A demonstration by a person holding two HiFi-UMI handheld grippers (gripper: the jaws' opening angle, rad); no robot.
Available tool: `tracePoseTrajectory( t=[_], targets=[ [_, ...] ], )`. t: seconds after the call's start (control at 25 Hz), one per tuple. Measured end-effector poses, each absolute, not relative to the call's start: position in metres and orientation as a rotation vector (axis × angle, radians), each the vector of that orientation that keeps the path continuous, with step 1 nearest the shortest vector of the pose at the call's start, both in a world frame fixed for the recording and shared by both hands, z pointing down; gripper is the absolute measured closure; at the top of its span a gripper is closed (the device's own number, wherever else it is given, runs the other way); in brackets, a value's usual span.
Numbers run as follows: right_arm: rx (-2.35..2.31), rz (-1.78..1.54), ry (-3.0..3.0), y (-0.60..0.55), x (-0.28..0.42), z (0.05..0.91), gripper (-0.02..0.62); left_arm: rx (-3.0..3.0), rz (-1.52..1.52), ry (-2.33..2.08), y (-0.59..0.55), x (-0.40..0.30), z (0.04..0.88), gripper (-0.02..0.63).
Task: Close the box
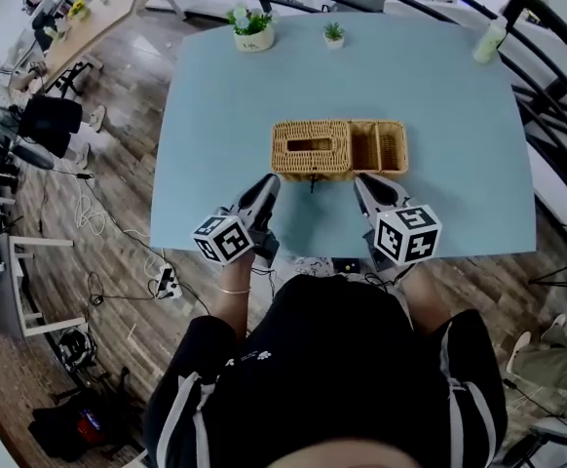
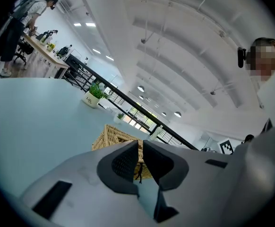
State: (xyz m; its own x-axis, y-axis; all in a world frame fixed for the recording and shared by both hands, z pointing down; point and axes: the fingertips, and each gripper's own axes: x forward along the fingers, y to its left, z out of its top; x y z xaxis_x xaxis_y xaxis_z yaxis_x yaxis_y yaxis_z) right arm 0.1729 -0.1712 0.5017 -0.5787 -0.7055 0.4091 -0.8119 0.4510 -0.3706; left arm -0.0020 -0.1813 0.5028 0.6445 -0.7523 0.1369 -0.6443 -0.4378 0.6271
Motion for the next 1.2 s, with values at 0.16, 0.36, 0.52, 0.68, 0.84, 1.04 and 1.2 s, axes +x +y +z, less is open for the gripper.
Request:
tracePoseTrajectory(
  t=[0.16, 0.36, 0.52, 0.68, 0.84, 1.04, 1.2],
  targets=[
    [1.346, 0.744, -2.526, -0.168, 0.177, 0.490, 0.595, 2.285, -0.168, -1.090, -0.177, 0.008, 0.487, 0.577],
    [1.376, 0.716, -2.577, -0.162, 0.181, 0.469, 0.595, 2.416, -0.088, -1.082, -0.167, 0.025, 0.462, 0.576],
    [1.392, 0.723, -2.628, -0.157, 0.185, 0.452, 0.595, 2.512, -0.018, -1.069, -0.159, 0.039, 0.445, 0.575],
    [1.390, 0.691, -2.662, -0.157, 0.184, 0.442, 0.595, 2.570, 0.039, -1.058, -0.161, 0.048, 0.439, 0.575],
    [1.357, 0.689, -2.678, -0.155, 0.180, 0.441, 0.595, 2.579, 0.042, -1.048, -0.162, 0.051, 0.438, 0.575],
    [1.360, 0.718, -2.685, -0.155, 0.181, 0.440, 0.595, 2.575, 0.056, -1.051, -0.161, 0.051, 0.438, 0.575],
    [1.346, 0.727, -2.691, -0.155, 0.177, 0.441, 0.595, 2.571, 0.053, -1.056, -0.162, 0.048, 0.439, 0.575]
  ],
)
